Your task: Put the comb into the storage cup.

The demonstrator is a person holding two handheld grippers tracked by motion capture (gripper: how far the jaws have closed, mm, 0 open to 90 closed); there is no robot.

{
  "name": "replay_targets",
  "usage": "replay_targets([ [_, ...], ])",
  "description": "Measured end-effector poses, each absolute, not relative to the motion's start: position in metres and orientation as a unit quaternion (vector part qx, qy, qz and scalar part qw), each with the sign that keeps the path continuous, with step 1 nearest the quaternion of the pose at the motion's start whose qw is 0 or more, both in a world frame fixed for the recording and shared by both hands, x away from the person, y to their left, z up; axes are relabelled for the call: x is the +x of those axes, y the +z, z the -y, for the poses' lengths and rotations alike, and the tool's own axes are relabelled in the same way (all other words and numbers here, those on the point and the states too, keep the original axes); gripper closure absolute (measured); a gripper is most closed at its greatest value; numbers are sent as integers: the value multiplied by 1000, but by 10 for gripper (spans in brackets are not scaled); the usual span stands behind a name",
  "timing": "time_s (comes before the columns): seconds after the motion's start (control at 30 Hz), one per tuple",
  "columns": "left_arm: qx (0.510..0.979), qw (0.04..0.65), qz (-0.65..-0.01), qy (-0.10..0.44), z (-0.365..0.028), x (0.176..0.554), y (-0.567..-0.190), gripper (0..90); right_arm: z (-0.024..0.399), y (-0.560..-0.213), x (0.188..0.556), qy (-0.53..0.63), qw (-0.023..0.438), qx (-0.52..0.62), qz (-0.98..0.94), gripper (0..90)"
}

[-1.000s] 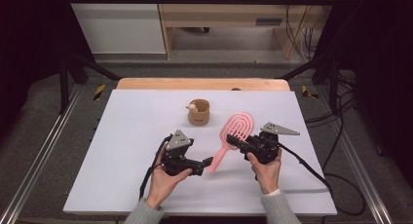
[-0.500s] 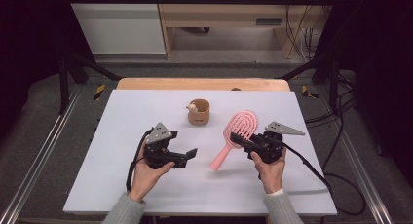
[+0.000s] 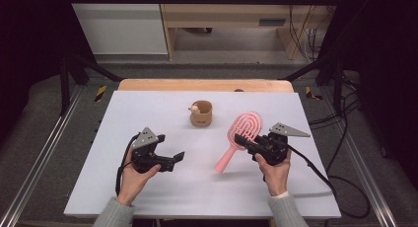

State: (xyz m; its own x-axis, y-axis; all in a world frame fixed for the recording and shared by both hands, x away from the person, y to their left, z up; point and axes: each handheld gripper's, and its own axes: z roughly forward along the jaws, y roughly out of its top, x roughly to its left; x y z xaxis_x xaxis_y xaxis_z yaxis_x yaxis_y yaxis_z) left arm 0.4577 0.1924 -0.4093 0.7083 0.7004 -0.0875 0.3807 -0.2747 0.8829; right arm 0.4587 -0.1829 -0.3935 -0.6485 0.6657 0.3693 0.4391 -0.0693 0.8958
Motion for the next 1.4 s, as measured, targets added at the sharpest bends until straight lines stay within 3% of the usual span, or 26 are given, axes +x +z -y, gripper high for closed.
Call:
replay_targets([
  [0.8,766,486,-377,185,-265,449,-434,36,183,-379,465,599,122,400,-683,633],
  [1.4,762,483,-385,196,-286,447,-445,36,174,-362,483,590,144,399,-687,632],
])
